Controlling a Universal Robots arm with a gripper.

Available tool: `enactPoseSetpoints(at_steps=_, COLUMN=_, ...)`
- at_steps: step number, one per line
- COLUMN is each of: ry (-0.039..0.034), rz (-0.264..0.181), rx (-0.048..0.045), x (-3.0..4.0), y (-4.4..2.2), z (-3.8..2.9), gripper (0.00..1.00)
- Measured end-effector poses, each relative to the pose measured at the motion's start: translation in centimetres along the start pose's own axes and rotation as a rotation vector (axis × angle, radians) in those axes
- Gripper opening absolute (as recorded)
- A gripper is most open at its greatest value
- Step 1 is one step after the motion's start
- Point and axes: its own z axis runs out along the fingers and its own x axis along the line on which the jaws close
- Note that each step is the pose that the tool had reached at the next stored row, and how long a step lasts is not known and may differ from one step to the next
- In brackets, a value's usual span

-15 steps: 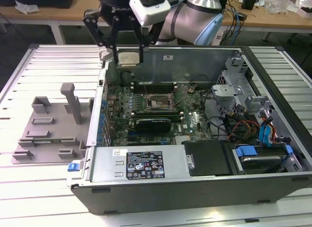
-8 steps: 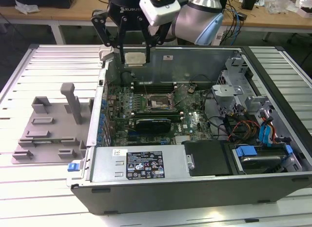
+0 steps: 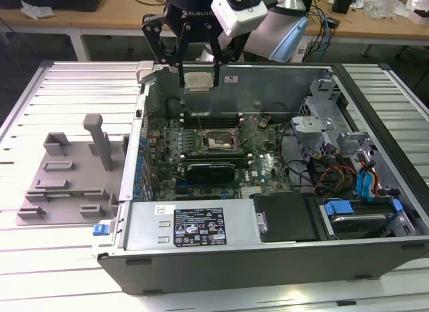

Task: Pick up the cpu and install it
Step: 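Pick up the cpu and move it towards the insertion slot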

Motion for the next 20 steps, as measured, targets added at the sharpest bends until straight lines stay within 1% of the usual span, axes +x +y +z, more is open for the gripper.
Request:
enactPoseSetpoints(at_steps=2, ry=0.0001, rz=0.0, rx=0.0001, x=-0.2, y=-0.01, z=0.17, gripper=0.55)
enactPoseSetpoints(at_steps=4, ry=0.0, rz=0.0, rx=0.0, x=-0.76, y=-0.05, z=0.55, gripper=0.55)
enactPoseSetpoints(at_steps=6, ry=0.0002, rz=0.0, rx=0.0, x=-1.08, y=-0.07, z=0.78, gripper=0.55)
enactPoseSetpoints(at_steps=7, ry=0.0005, rz=0.0, rx=-0.0001, x=-1.47, y=-0.1, z=1.09, gripper=0.55)
enactPoseSetpoints(at_steps=10, ry=0.0011, rz=0.0, rx=0.0, x=-1.99, y=-0.15, z=1.65, gripper=0.55)
enactPoseSetpoints(at_steps=12, ry=0.0011, rz=0.0, rx=0.0001, x=-2.15, y=-0.17, z=2.04, gripper=0.55)
enactPoseSetpoints(at_steps=16, ry=0.0011, rz=0.0, rx=0.0004, x=-2.22, y=-0.19, z=2.66, gripper=0.55)
enactPoseSetpoints(at_steps=18, ry=0.0012, rz=0.0, rx=0.0006, x=-2.27, y=-0.2, z=2.82, gripper=0.55)
enactPoseSetpoints(at_steps=20, ry=0.001, rz=0.0, rx=0.0004, x=-2.52, y=-0.18, z=3.09, gripper=0.55)
